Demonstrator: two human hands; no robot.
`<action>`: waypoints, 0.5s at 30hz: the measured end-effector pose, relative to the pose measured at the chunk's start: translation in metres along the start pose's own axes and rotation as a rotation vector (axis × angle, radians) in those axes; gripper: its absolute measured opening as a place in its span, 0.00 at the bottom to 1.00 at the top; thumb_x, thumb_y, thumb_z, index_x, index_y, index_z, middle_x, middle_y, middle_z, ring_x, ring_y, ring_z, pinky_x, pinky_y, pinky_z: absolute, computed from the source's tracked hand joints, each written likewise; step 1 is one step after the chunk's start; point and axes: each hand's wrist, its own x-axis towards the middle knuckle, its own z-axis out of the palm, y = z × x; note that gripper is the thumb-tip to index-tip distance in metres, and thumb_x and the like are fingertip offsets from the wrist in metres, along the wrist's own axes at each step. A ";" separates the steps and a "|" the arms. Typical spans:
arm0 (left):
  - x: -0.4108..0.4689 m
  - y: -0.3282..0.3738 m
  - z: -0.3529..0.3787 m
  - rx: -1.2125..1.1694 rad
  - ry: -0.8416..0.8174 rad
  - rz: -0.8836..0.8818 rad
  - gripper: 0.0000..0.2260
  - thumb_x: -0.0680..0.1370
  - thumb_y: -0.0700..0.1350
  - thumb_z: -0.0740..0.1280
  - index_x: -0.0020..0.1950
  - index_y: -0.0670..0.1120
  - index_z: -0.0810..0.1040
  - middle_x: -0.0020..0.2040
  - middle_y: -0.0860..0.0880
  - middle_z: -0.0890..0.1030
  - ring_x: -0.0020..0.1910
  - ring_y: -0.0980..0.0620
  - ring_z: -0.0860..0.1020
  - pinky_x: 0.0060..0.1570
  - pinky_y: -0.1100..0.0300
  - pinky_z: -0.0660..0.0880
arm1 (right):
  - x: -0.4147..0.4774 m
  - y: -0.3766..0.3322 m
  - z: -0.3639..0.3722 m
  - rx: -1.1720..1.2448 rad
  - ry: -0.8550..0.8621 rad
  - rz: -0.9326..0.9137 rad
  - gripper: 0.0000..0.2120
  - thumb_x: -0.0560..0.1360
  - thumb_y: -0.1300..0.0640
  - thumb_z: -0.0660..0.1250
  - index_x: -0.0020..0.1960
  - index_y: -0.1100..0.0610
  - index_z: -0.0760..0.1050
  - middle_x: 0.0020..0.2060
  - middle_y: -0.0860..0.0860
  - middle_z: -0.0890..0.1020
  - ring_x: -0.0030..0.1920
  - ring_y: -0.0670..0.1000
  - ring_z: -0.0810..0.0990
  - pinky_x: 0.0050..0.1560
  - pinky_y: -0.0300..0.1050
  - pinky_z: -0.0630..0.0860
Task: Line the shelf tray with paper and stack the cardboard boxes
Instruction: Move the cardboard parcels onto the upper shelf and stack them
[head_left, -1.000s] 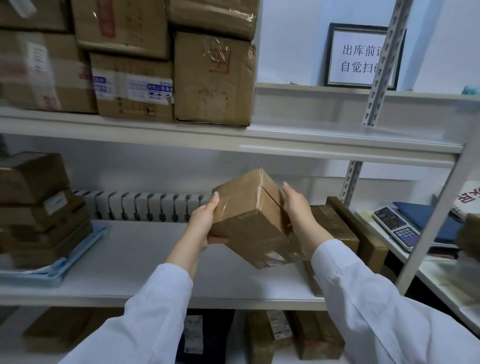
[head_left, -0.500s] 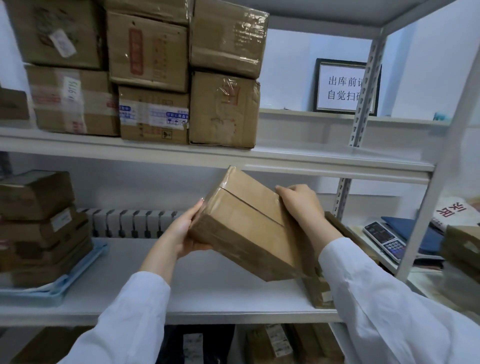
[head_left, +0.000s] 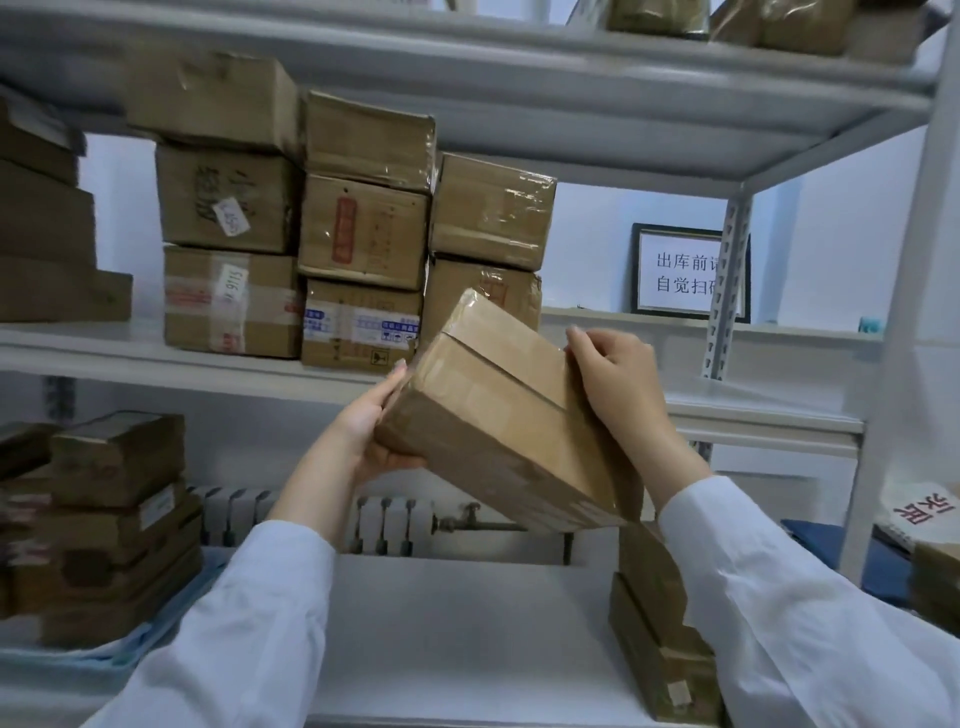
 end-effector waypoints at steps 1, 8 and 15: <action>-0.003 0.007 0.003 -0.001 -0.006 0.029 0.12 0.80 0.56 0.57 0.52 0.52 0.76 0.46 0.46 0.80 0.46 0.45 0.78 0.45 0.47 0.77 | 0.003 -0.005 -0.004 -0.007 0.010 -0.021 0.21 0.79 0.50 0.58 0.32 0.58 0.74 0.28 0.53 0.77 0.36 0.56 0.74 0.36 0.48 0.68; -0.009 0.050 0.026 -0.060 -0.069 0.163 0.14 0.80 0.57 0.56 0.42 0.55 0.78 0.37 0.51 0.84 0.45 0.46 0.79 0.46 0.45 0.77 | 0.036 -0.036 -0.040 -0.100 0.229 -0.130 0.20 0.79 0.49 0.57 0.40 0.61 0.79 0.36 0.56 0.82 0.41 0.57 0.78 0.43 0.53 0.75; -0.016 0.093 0.065 -0.112 -0.165 0.254 0.15 0.77 0.62 0.56 0.51 0.54 0.76 0.48 0.49 0.80 0.47 0.47 0.77 0.41 0.48 0.76 | 0.063 -0.053 -0.081 -0.116 0.493 -0.223 0.18 0.79 0.48 0.57 0.44 0.60 0.78 0.40 0.54 0.82 0.42 0.56 0.78 0.42 0.48 0.75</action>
